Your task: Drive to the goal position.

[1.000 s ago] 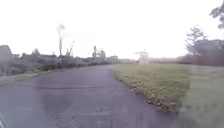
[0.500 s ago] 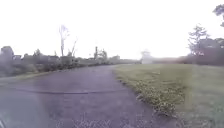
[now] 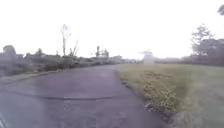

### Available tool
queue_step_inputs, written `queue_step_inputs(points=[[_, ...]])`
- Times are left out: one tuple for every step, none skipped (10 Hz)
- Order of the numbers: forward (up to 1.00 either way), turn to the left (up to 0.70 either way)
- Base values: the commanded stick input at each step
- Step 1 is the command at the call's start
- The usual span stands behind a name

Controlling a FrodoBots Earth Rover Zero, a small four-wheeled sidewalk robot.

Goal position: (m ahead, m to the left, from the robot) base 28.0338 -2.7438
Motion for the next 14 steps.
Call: queue_step_inputs(points=[[0.70,0.00],[0.70,0.00],[0.70,0.00],[0.70,0.00],[0.70,0.00],[0.70,0.00],[0.70,0.00],[0.70,0.00],[0.70,0.00],[0.70,0.00],[0.70,0.00],[0.70,0.00],[0.70,0.00],[0.70,0.00]])
